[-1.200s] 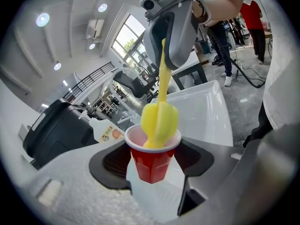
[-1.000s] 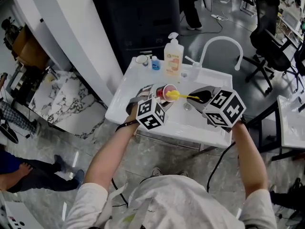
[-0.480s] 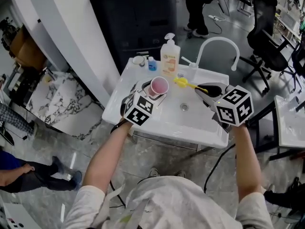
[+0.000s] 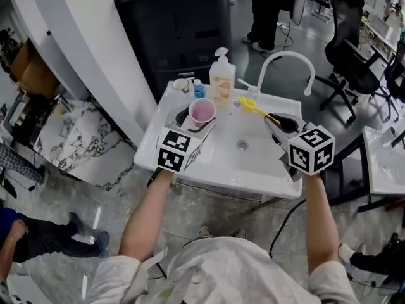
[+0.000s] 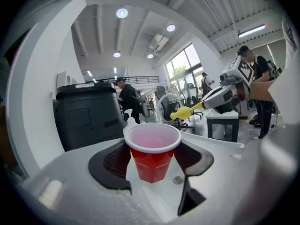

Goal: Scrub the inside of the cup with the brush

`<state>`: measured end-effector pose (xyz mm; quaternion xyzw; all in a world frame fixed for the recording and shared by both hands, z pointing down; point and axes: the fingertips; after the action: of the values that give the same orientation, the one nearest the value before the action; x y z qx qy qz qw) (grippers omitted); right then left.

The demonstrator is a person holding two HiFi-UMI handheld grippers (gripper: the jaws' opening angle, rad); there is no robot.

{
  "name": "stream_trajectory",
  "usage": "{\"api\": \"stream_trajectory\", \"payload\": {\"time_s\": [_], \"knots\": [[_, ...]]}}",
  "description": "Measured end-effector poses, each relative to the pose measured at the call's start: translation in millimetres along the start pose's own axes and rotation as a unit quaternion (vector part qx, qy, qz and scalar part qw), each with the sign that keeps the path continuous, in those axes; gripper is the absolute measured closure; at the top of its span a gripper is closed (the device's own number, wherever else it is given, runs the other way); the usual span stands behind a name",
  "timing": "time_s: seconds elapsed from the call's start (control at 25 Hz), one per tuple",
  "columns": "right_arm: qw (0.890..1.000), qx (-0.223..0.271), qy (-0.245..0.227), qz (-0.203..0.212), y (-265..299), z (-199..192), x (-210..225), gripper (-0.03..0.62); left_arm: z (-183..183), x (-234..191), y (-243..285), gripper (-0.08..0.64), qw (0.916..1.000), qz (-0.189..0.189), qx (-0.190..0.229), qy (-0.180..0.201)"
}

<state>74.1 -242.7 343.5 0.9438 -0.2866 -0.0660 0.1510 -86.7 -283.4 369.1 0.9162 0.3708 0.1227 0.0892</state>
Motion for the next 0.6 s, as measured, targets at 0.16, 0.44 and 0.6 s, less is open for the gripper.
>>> {"api": "stream_trajectory", "payload": {"time_s": [0.16, 0.44, 0.6], "knots": [[1.000, 0.020, 0.010, -0.017, 2.9, -0.8, 2.2, 0.557, 0.2, -1.6, -4.0, 0.262, 0.9998, 0.012, 0.010, -0.016], [0.998, 0.038, 0.027, -0.039, 3.9, 0.0, 5.3, 0.557, -2.6, -4.7, -7.5, 0.262, 0.9989, 0.025, 0.016, -0.036], [0.997, 0.044, 0.038, -0.041, 4.0, 1.0, 7.6, 0.557, -4.3, -8.6, -8.9, 0.262, 0.9983, 0.031, 0.019, -0.045]]}}
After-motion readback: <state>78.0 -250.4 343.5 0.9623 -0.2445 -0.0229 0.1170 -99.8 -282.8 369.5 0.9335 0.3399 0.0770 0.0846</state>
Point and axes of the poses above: the fingertips, and each gripper's own axes: y forward along the fingers, x to its right, z out of its top, and after that the axes turned 6 degrees about -z, right-handed
